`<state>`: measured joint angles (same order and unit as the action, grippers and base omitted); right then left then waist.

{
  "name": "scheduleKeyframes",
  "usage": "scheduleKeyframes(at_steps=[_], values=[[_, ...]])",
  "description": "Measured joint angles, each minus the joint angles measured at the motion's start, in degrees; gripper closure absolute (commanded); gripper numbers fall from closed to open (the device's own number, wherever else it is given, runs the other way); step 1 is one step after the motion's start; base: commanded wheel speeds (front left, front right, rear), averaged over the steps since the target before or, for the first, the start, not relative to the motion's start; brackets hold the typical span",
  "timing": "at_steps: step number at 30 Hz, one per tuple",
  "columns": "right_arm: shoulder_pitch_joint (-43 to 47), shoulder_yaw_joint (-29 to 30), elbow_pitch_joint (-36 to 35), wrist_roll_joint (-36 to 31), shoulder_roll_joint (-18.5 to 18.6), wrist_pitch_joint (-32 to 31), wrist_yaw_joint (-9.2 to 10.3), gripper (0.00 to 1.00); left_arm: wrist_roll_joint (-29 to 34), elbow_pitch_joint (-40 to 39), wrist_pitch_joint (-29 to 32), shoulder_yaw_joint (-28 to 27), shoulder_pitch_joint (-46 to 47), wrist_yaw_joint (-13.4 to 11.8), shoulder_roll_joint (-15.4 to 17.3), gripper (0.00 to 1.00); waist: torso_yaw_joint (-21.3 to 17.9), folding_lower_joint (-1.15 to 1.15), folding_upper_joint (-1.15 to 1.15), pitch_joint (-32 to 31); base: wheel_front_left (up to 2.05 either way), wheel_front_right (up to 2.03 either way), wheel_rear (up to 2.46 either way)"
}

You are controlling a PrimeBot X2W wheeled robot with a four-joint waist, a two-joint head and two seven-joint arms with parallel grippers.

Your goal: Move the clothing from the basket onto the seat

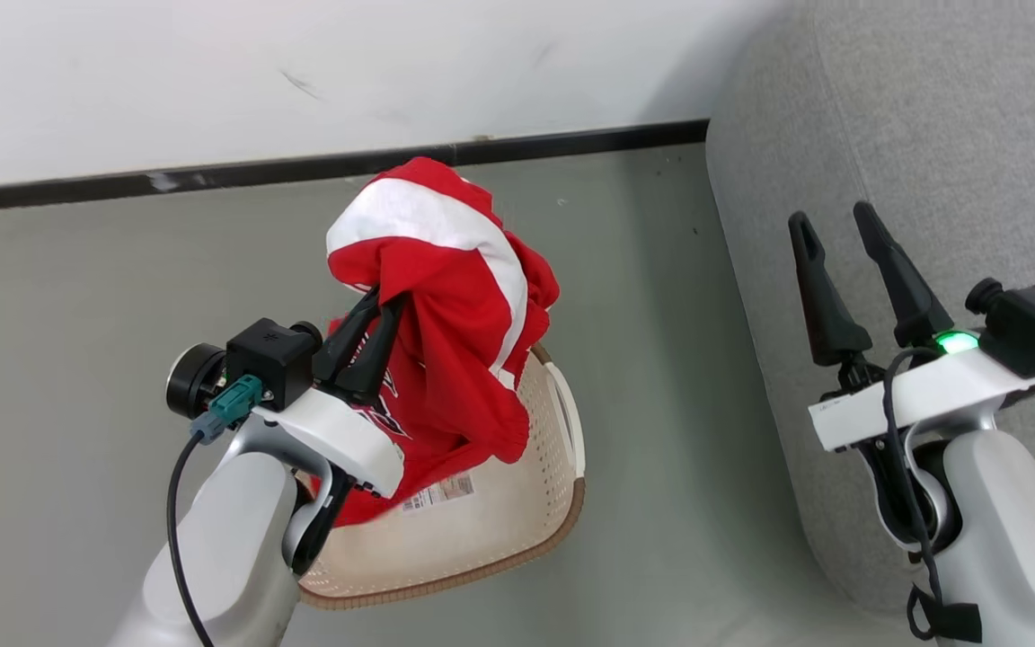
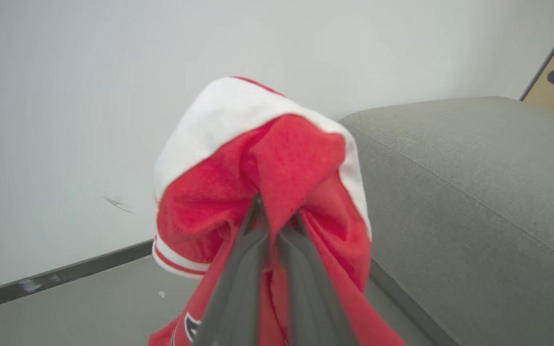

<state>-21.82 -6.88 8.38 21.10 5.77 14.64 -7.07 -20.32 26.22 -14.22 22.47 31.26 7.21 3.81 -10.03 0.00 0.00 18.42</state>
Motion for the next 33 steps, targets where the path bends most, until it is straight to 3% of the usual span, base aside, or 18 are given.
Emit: scheduleKeyframes(at_steps=[17,33], values=[[5.5,-0.3,1.4,0.0,1.6,0.0,0.00,0.00,-1.0,-3.8,0.6,3.4,-0.3,0.0,-0.2,1.00,3.7,0.00,0.00,-7.0,0.00,0.00,0.00],[7.9,-11.8,2.7,0.0,4.1,0.0,0.00,0.00,-2.4,-5.8,4.3,6.3,-0.3,0.0,-0.5,1.00,6.4,0.00,0.00,-12.0,0.00,0.00,0.00]])
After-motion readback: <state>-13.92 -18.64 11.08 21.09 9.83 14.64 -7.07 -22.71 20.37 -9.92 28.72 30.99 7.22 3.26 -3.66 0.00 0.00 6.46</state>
